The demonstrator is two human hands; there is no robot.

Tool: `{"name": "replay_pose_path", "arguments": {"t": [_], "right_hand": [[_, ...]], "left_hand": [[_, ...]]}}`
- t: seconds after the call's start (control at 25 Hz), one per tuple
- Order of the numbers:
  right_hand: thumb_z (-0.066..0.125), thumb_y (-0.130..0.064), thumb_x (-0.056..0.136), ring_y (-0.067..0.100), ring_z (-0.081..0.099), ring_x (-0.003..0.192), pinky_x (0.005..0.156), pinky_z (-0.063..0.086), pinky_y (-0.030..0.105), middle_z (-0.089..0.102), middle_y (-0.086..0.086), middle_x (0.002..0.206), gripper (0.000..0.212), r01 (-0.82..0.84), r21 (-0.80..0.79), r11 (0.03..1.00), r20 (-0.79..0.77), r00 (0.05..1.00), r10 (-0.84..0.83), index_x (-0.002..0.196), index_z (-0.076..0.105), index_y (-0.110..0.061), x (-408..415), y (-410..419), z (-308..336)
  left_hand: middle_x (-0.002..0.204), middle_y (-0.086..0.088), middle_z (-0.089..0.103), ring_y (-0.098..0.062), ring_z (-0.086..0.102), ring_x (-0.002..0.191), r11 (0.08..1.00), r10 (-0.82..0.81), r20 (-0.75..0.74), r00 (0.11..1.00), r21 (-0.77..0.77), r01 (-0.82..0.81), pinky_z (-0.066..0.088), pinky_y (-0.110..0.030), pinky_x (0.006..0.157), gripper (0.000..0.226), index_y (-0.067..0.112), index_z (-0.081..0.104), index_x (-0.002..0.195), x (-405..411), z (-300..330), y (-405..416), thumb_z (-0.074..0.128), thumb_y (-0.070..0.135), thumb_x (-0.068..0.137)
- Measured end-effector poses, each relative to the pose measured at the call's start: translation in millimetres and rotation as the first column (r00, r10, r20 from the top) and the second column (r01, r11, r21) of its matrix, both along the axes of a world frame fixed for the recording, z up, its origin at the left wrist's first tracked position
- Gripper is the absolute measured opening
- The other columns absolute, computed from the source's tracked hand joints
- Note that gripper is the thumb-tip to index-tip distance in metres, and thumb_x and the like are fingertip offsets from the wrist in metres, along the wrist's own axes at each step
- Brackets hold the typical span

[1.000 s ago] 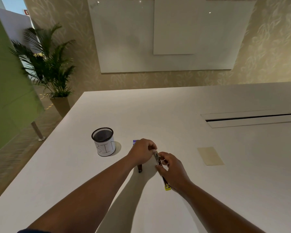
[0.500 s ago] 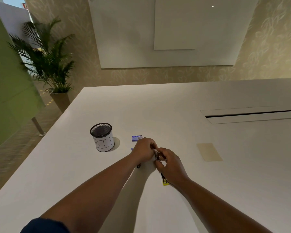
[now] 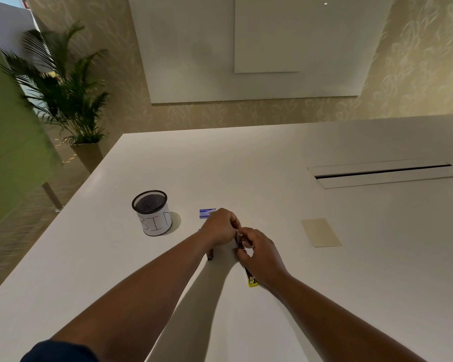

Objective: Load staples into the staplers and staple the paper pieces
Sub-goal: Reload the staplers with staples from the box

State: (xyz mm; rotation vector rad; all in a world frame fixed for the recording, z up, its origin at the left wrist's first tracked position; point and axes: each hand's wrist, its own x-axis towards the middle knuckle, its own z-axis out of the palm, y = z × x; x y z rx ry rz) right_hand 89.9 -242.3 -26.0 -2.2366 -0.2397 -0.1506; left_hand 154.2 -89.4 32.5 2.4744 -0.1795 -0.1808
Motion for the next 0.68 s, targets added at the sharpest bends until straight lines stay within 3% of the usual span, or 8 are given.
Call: {"name": "replay_pose_path", "arguments": {"t": [0.32,0.52,0.68], "right_hand": [[0.064,-0.03,0.086,-0.01,0.058,0.097,0.086,0.054,0.029,0.062,-0.022,0.116,0.046,0.0,0.005,1.0,0.001,1.0,0.0,0.131,0.06,-0.035,-0.5,0.1,-0.5],[0.063,-0.033,0.084,-0.012,0.058,0.097,0.085,0.055,0.029,0.062,-0.023,0.113,0.042,0.011,0.014,1.0,0.004,1.0,-0.011,0.125,0.061,-0.037,-0.3,0.9,-0.5],[0.06,-0.041,0.081,-0.009,0.059,0.1,0.087,0.056,0.032,0.063,-0.024,0.112,0.044,0.01,0.017,1.0,-0.003,1.0,-0.01,0.125,0.06,-0.039,0.5,1.4,-2.1]], "left_hand": [[0.092,-0.003,0.078,-0.013,0.066,0.079,0.999,-0.012,-0.035,0.999,0.03,0.013,0.046,-0.019,0.059,0.015,0.012,0.08,0.089,3.1,4.0,-0.7,0.068,0.005,0.085],[0.089,-0.003,0.077,-0.013,0.067,0.083,0.999,0.025,-0.023,0.999,-0.027,-0.026,0.048,-0.022,0.067,0.011,0.013,0.078,0.081,6.1,8.8,1.0,0.074,0.004,0.083],[0.089,-0.004,0.078,-0.013,0.067,0.079,1.0,0.011,-0.059,0.998,-0.003,-0.011,0.048,-0.02,0.061,0.012,0.014,0.078,0.082,5.1,5.6,1.8,0.073,0.003,0.082]]}}
